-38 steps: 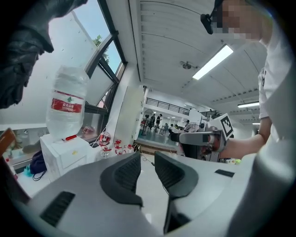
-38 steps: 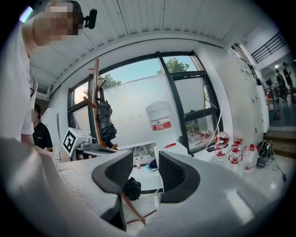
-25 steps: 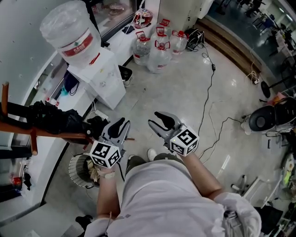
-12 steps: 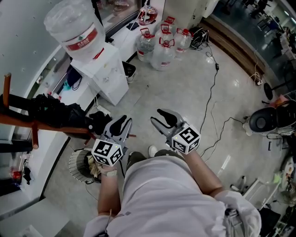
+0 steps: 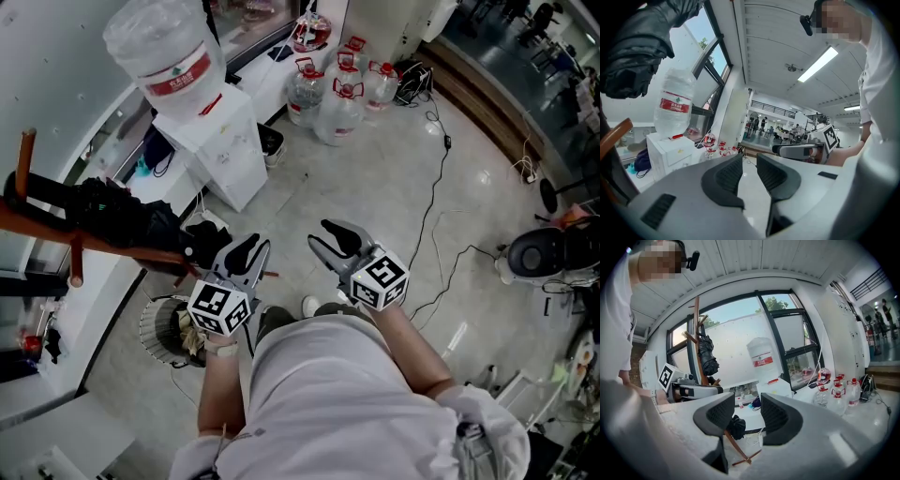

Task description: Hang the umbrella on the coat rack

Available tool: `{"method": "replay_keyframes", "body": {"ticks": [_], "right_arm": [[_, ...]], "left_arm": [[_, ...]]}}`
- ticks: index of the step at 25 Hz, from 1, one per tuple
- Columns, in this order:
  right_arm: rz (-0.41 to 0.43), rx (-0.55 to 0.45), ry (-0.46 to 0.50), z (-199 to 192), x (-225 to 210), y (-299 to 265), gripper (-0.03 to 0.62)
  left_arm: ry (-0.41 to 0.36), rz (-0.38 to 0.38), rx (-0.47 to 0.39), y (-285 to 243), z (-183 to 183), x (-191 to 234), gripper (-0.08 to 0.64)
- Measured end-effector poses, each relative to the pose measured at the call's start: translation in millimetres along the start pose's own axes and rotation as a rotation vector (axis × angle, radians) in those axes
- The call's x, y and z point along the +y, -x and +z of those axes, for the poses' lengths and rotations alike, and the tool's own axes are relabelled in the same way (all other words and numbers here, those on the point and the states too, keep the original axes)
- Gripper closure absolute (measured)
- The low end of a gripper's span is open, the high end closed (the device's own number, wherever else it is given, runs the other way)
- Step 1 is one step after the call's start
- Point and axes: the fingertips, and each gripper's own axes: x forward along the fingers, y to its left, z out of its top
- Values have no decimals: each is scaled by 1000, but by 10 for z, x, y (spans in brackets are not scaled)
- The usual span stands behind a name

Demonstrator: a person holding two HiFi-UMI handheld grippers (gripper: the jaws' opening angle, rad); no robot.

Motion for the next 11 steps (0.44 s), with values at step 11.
{"method": "replay_keyframes", "body": {"ticks": [11], "right_arm": [[23, 4, -6, -13, 79, -38, 417]], "left_arm": [[0, 20, 1, 97, -16, 22, 482]]}}
